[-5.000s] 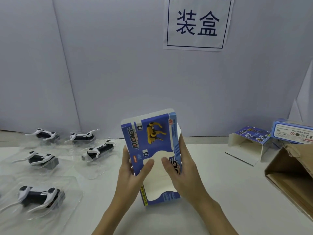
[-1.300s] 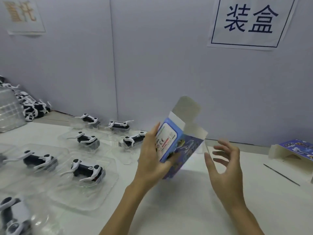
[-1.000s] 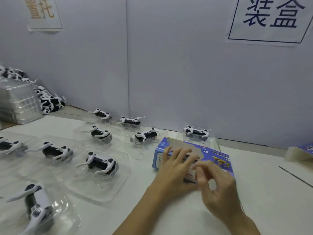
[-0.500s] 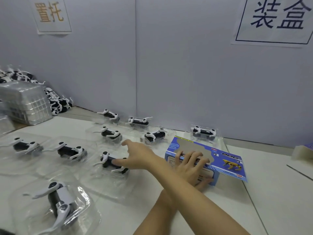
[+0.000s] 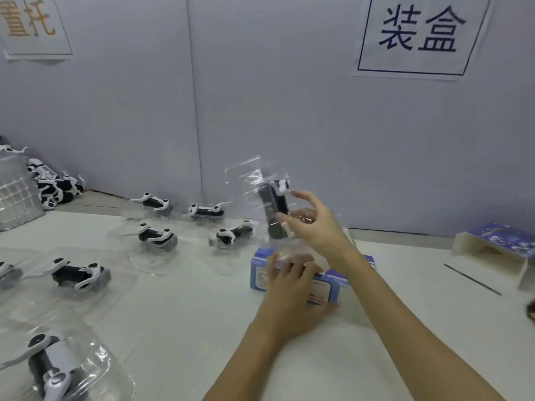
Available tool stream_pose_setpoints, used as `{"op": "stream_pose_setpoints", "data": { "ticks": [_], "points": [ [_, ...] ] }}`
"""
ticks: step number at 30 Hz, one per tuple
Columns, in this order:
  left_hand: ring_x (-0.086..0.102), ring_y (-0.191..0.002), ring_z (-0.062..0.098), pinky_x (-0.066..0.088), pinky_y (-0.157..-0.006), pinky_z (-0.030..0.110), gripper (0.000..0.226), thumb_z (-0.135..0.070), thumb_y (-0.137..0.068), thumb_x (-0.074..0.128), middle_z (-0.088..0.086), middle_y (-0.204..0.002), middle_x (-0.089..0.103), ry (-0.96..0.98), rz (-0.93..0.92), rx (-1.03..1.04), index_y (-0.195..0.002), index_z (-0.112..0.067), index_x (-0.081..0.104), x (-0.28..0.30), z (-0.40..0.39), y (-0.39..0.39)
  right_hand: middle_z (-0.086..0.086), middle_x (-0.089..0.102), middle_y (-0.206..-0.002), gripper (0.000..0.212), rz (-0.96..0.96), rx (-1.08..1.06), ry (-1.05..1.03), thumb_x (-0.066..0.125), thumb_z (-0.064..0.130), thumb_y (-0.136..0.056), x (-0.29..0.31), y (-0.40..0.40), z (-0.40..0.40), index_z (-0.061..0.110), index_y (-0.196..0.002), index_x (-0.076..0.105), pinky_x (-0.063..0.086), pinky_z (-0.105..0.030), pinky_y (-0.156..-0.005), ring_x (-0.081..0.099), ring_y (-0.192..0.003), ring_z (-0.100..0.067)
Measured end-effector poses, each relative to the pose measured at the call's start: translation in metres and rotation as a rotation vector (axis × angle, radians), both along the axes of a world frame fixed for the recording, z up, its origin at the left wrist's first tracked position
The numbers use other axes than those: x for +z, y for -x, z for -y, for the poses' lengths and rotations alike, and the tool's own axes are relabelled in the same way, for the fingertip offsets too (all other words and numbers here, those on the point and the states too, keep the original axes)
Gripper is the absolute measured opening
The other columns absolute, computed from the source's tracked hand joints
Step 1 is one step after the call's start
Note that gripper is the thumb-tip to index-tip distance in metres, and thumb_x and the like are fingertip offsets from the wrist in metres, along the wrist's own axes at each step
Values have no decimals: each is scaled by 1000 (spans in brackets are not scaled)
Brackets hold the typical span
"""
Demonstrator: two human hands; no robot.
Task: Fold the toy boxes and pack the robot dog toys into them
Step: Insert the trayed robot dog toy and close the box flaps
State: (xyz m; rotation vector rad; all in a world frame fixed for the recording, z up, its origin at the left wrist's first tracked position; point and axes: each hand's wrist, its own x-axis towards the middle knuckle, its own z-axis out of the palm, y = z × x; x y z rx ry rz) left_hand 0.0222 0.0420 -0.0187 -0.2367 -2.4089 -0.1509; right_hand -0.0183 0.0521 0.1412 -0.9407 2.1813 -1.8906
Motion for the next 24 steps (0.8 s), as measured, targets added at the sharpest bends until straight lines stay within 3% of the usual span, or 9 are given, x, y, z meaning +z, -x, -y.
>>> {"op": "stream_pose_setpoints", "data": {
  "ticks": [1, 2, 6, 8, 11, 15, 19, 22, 24],
  "points": [
    [51, -135, 24, 12, -120, 62, 65, -80, -83, 58, -6, -135, 59, -71, -37, 78, -121, -27, 57, 29, 64, -11, 5, 77, -105, 68, 49, -41, 93, 83, 49, -79, -1, 7, -25, 39, -140, 55, 58, -20, -74, 74, -94, -8],
    [52, -131, 24, 16, -118, 65, 66, -84, -81, 56, -7, -130, 60, -182, 46, 45, -115, -27, 57, 37, 59, -27, 3, 78, -105, 64, 100, -76, 182, 82, 44, -83, -4, 12, -49, 37, -141, 55, 58, -23, -75, 74, -96, -12],
    [58, -111, 25, 29, -106, 72, 63, -82, -71, 63, -7, -101, 58, -142, -16, 204, -91, -23, 53, 48, 40, -23, 5, 78, -105, 57, 276, -143, 352, 77, 29, -85, -27, 28, -111, 35, -138, 57, 57, -38, -81, 71, -95, -20],
    [59, -109, 26, 28, -109, 66, 51, -67, -71, 67, -5, -102, 59, -162, -57, 169, -91, -21, 55, 51, 48, -17, -4, 76, -119, 45, 394, -90, 435, 69, 16, -94, -49, 34, -124, 29, -135, 59, 59, -46, -82, 73, -101, -29],
    [61, -113, 26, 36, -106, 46, 44, -47, -74, 61, -4, -117, 64, -206, -68, 69, -107, -18, 64, 45, 81, -20, -13, 56, -139, 27, 621, -38, 640, 48, 2, -104, -74, 37, -132, 18, -120, 63, 56, -42, -93, 62, -114, -31],
    [62, -109, 18, 38, -99, 40, 47, -33, -70, 49, -10, -116, 70, -327, -96, -28, -109, -21, 71, 53, 86, -24, -16, 57, -132, 23, 908, 190, 709, 73, 14, -87, -74, 34, -135, 8, -109, 68, 43, -37, -114, 57, -119, -25],
    [61, -109, 13, 35, -101, 37, 47, -32, -68, 46, -18, -113, 70, -439, -134, -5, -105, -27, 73, 56, 85, -25, -14, 68, -115, 64, 936, 122, 730, 64, 26, -81, -73, 35, -133, 12, -142, 53, 63, -29, -81, 72, -101, -28],
    [59, -108, 10, 34, -101, 37, 36, -32, -75, 50, -23, -109, 71, -587, -154, -3, -103, -31, 73, 66, 80, -27, -4, 76, -109, 48, 833, 200, 691, 59, 22, -88, -79, 31, -141, 22, -134, 70, 49, -26, -107, 70, -104, -21],
    [56, -103, 6, 37, -96, 42, 13, -36, -83, 59, -28, -98, 69, -802, -215, -22, -92, -38, 69, 75, 79, -28, -2, 80, -99, 34, 691, 147, 468, 56, 26, -94, -79, 34, -141, 19, -118, 80, 61, -30, -88, 77, -92, -18]
  ]
}}
